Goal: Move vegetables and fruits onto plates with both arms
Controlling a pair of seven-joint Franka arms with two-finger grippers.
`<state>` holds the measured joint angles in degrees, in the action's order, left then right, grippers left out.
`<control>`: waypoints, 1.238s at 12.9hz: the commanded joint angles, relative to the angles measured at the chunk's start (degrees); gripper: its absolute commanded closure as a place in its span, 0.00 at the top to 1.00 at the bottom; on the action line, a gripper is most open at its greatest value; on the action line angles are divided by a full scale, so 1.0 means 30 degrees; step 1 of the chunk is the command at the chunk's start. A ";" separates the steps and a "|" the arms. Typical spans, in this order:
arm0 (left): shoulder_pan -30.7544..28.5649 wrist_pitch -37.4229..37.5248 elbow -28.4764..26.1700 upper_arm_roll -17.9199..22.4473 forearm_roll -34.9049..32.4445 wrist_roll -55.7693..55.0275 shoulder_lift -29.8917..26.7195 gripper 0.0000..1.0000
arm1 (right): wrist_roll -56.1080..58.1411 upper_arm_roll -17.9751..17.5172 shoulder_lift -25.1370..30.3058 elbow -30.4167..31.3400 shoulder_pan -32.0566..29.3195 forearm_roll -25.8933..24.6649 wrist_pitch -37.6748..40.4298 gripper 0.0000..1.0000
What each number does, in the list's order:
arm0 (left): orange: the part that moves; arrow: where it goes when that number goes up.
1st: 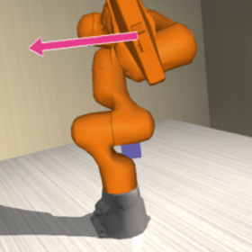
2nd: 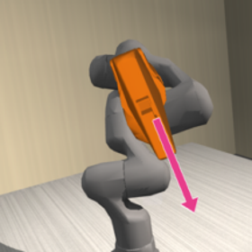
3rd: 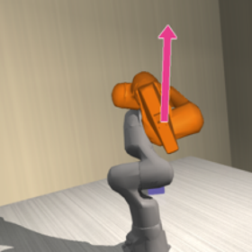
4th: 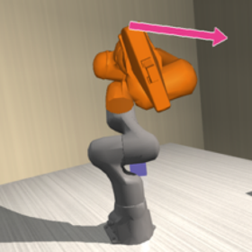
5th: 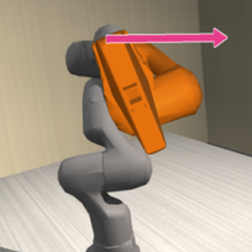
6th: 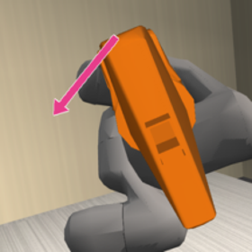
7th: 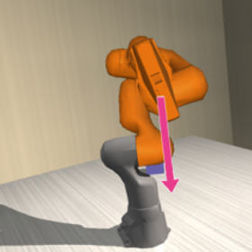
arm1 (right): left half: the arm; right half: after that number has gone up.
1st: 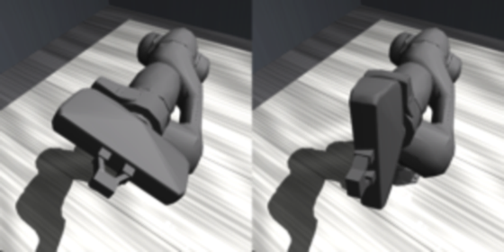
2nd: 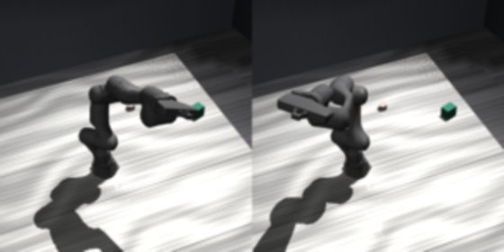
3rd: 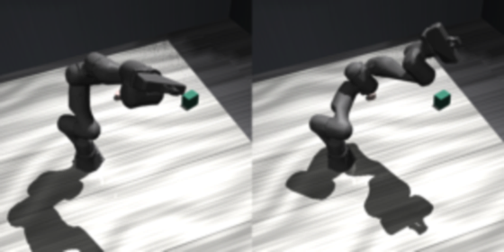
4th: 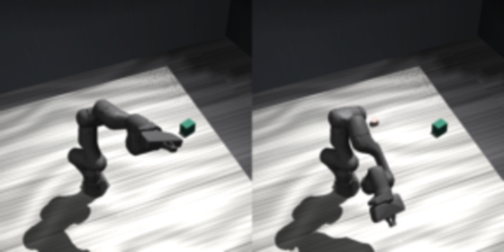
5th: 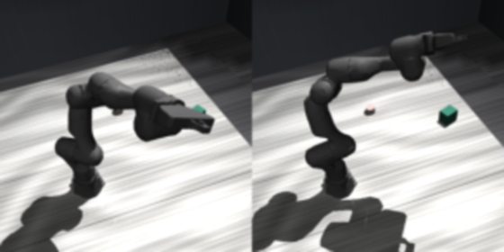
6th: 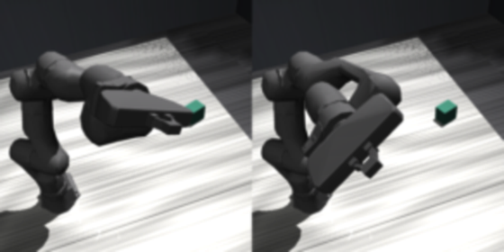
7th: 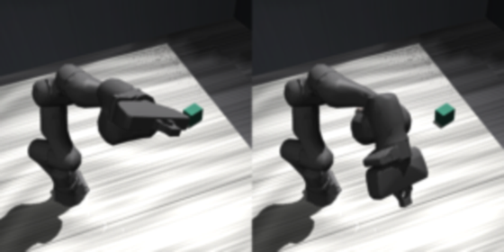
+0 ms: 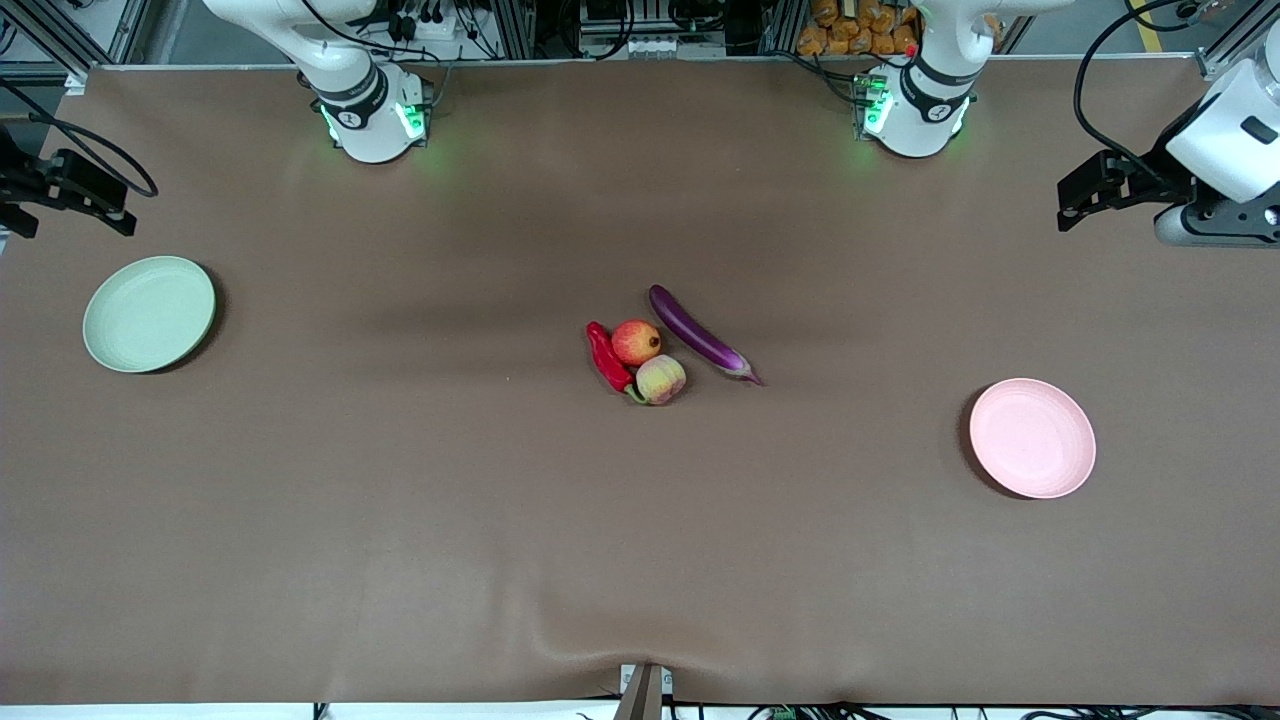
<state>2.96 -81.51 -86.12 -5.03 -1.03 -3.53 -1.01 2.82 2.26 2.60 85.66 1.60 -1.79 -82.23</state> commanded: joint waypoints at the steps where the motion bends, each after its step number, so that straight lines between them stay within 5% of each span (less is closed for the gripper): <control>1: 0.0040 -0.0076 -0.0121 0.0005 -0.0272 -0.0199 -0.0219 1.00 | 0.0320 -0.0254 -0.0397 -0.0518 -0.0356 -0.0194 0.0369 1.00; 16: -0.0224 -0.0076 -0.0004 -0.0112 -0.0330 -0.1368 0.0659 1.00 | 0.0584 -0.0254 -0.0397 -0.0429 -0.0649 -0.0223 0.0897 1.00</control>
<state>1.84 -81.55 -86.43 -5.05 -1.13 -5.22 0.87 3.74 2.28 2.04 85.66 0.79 -1.79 -80.47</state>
